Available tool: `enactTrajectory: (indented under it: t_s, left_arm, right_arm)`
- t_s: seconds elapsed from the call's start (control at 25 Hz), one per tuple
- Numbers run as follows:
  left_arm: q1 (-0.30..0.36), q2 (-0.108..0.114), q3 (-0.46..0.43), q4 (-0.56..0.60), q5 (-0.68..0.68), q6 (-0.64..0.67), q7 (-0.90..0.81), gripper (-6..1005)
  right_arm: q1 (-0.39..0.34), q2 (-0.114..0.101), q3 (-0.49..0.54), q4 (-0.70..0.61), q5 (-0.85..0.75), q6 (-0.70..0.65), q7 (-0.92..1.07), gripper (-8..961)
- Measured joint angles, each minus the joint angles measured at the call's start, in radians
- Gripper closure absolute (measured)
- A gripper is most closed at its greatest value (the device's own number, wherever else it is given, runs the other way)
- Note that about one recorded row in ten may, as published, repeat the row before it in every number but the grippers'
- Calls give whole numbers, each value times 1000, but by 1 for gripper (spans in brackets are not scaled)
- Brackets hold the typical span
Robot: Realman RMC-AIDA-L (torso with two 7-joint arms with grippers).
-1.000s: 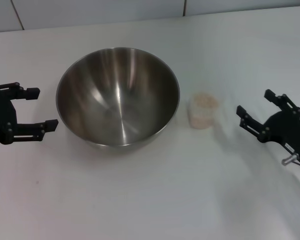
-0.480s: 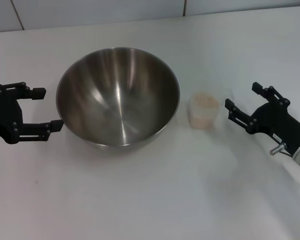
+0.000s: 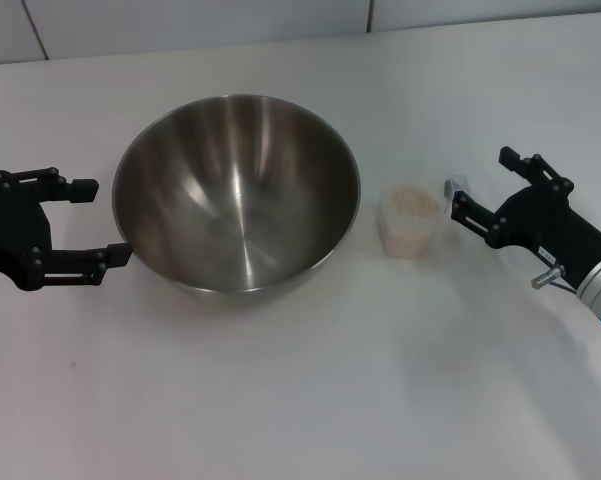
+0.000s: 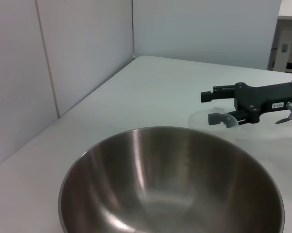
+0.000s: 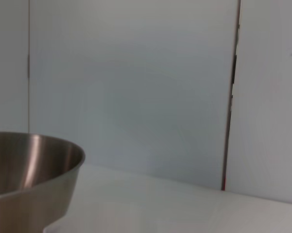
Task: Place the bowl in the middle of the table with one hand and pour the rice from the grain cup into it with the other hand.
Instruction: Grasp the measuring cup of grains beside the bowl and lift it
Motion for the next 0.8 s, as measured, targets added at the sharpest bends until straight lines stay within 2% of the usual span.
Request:
enactTrajectory:
  t_s: [0.36,0.48,0.8]
  left_arm:
    - [1,0,0,0,0,-1,0,167]
    - [0,0,1,0,0,-1,0,167]
    - [-2,0,1,0,0,-3,0,167]
  right_arm:
    - [6,0,3,10,1,-7,-12,196]
    - [8,0,12,22,2,-10,-39,438]
    - [17,0,33,46,4,-24,-79,585]
